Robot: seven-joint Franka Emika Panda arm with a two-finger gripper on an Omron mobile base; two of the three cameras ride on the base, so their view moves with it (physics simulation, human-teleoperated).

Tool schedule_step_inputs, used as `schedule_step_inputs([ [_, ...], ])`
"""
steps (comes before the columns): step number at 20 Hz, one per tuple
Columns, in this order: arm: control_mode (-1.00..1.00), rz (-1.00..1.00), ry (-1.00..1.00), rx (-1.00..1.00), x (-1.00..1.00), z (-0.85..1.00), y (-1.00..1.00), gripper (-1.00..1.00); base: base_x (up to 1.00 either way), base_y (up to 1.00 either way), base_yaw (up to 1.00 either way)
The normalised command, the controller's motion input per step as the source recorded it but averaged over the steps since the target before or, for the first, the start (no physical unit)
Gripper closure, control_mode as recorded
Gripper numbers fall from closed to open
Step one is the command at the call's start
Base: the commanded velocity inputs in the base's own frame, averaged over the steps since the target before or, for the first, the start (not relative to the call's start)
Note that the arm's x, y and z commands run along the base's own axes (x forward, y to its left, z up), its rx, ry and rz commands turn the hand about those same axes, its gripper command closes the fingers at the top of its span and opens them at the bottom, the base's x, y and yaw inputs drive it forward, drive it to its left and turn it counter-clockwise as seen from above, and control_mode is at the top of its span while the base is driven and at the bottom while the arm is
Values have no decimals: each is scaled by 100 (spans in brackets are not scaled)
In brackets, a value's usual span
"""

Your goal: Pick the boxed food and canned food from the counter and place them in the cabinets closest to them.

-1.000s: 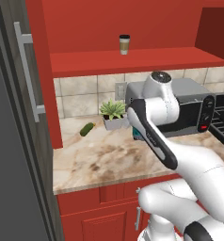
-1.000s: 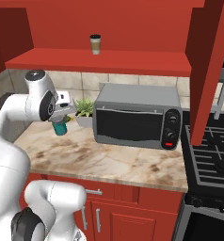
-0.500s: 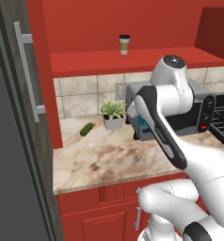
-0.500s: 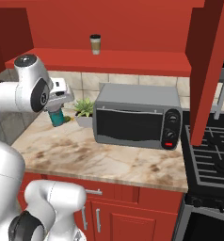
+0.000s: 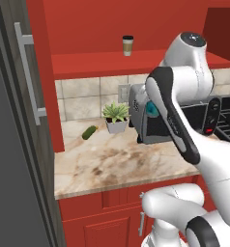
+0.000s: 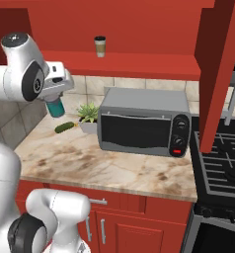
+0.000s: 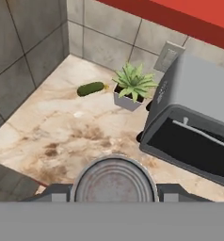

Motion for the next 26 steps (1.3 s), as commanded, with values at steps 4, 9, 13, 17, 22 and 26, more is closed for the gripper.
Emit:
schedule_step_inputs([
  [4,-100,0,-8,0,-17,63,0,100,0,0,0],
  [9,-100,1,-13,1,-14,51,0,100,0,0,0],
  [13,-100,1,-13,4,-11,51,0,100,0,0,0],
  [17,-100,0,-13,7,-1,44,0,100,0,0,0],
  [22,-100,0,-12,7,-1,20,0,100,0,0,0],
  [26,-100,0,-6,1,-1,3,0,100,0,0,0],
])
